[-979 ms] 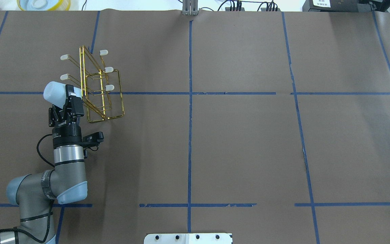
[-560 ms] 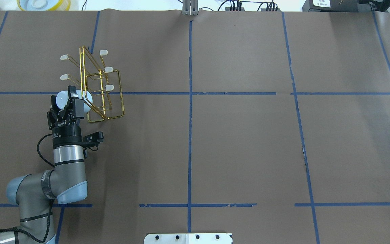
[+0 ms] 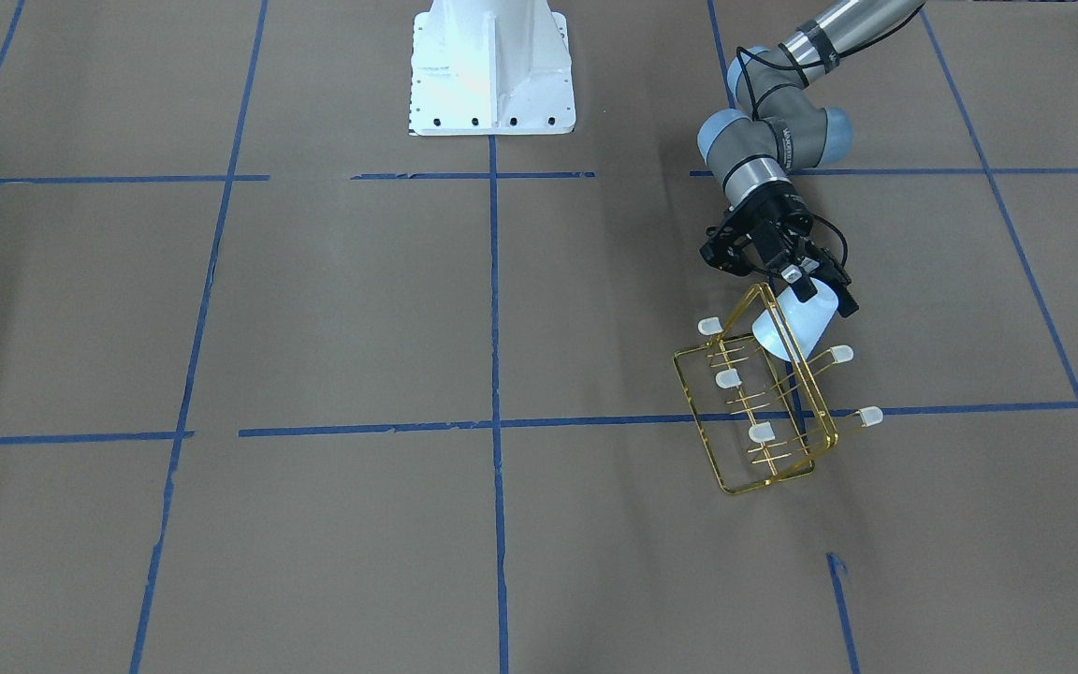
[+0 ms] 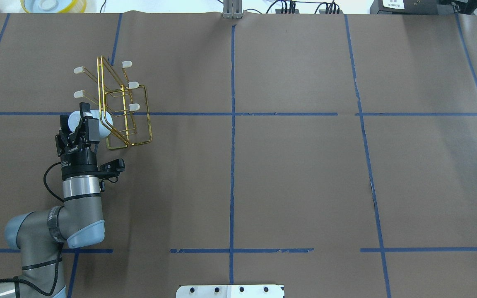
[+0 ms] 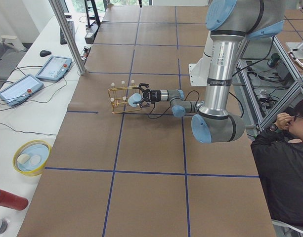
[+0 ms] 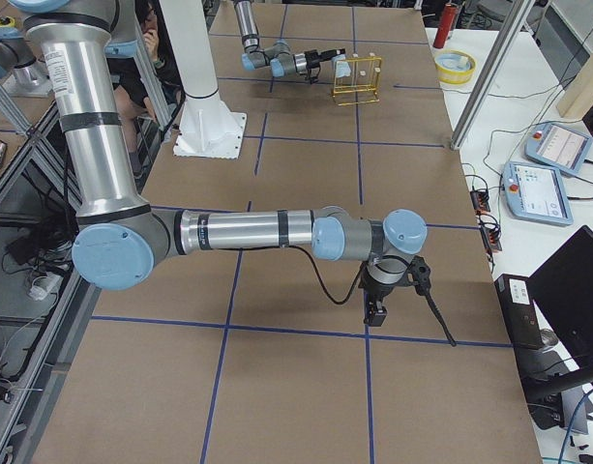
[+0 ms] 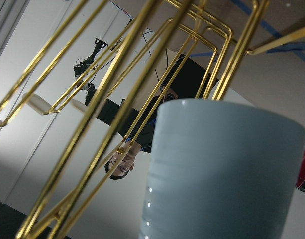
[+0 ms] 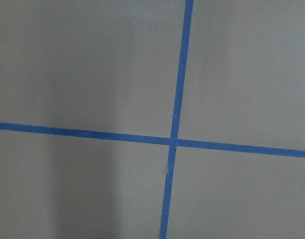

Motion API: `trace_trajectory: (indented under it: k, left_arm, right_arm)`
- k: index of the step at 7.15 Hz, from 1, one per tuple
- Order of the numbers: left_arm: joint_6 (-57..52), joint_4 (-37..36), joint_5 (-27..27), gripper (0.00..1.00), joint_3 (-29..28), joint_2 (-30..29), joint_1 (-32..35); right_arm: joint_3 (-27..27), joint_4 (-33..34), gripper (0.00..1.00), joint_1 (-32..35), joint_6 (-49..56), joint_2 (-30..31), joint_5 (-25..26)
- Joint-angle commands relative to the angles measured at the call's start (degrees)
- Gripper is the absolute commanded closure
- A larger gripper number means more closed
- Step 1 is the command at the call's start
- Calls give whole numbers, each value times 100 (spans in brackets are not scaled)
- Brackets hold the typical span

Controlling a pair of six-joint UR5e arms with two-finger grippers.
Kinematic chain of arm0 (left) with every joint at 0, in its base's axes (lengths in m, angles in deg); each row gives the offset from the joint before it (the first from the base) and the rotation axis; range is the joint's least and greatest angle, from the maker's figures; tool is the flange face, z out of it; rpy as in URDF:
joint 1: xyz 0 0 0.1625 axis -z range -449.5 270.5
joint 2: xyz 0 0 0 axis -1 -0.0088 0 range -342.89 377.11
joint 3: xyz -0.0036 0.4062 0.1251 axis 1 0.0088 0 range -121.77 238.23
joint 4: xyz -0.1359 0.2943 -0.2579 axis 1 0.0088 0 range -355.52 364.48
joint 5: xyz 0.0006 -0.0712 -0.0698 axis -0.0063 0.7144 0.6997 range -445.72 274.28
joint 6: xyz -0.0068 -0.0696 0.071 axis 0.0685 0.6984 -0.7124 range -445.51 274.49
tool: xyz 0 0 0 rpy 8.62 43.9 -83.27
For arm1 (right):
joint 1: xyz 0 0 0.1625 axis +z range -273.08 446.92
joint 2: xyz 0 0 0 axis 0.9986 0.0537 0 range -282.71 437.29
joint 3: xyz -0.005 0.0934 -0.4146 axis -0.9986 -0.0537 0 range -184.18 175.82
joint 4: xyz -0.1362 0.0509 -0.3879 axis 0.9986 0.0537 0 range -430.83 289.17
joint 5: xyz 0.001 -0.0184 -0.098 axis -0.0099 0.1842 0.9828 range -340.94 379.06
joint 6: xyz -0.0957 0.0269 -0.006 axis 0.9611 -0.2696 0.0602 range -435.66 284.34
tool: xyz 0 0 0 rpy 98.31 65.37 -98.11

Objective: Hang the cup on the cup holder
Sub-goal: 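Carry the tipped cup with the left gripper onto a rack peg, then open the left gripper and release the cup on the peg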

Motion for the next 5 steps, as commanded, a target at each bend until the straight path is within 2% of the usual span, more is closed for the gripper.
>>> trace_trajectory:
  k: [1, 3, 5]
  left_arm:
    - [210, 0, -9, 0, 393, 391, 14]
    - [480, 44, -27, 0, 1148, 1102, -4]
    - [1522, 62, -1, 0, 1624, 1614, -22]
  right_arm:
    - [0, 0, 0, 0, 6, 0, 0]
    - [0, 0, 0, 0, 6, 0, 0]
    - [0, 0, 0, 0, -3, 0, 0]
